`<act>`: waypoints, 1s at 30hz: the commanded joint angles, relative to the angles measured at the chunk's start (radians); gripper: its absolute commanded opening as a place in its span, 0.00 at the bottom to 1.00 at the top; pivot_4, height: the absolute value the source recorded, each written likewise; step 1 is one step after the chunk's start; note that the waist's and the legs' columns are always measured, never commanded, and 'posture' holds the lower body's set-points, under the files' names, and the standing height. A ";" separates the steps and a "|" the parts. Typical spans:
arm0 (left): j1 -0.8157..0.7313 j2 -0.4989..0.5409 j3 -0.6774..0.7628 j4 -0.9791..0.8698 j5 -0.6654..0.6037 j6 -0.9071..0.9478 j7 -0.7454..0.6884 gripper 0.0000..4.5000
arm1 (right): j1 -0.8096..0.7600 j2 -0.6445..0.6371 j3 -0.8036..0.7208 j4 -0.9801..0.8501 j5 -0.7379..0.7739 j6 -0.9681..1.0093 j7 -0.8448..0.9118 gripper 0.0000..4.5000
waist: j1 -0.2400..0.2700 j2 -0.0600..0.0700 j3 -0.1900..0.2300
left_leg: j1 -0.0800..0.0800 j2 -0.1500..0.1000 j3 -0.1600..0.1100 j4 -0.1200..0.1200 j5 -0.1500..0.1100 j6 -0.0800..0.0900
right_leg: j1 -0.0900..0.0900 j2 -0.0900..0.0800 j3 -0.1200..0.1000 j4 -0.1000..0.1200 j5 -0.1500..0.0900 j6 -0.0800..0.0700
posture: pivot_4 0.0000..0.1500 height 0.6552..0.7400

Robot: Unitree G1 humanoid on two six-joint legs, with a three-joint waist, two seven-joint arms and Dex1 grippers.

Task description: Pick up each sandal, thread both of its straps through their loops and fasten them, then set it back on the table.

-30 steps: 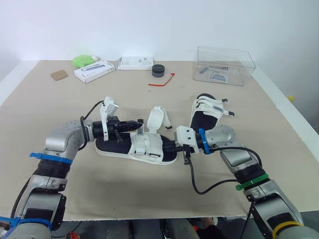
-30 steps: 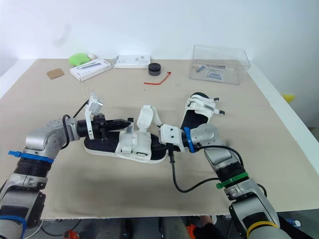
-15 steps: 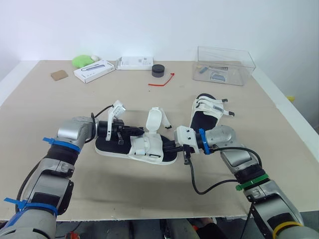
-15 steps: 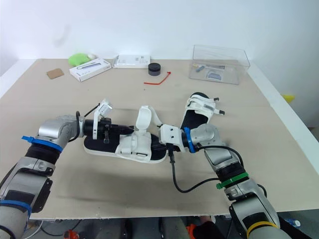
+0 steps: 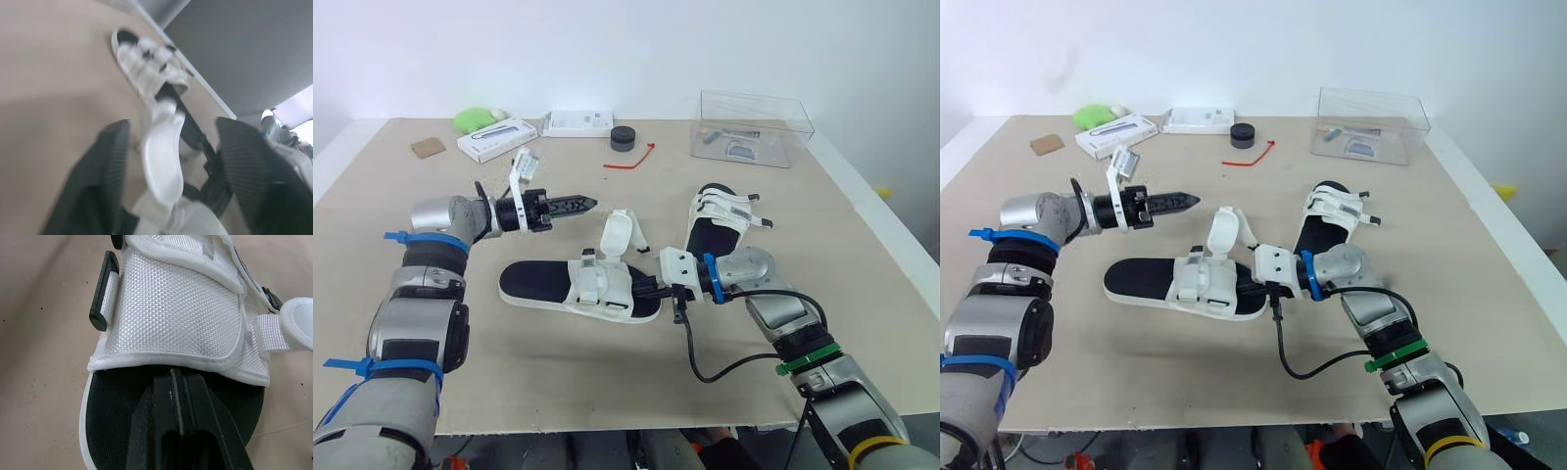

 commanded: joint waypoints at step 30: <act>-0.153 -0.169 -0.019 0.160 0.105 -0.033 -0.174 0.99 | 0.011 -0.006 -0.002 -0.006 -0.026 0.002 -0.024 0.00 | -0.001 0.000 0.000 | -0.001 -0.001 -0.001 0.000 0.000 0.000 | 0.000 0.000 0.001 0.000 0.000 0.001 | 1.00 1.00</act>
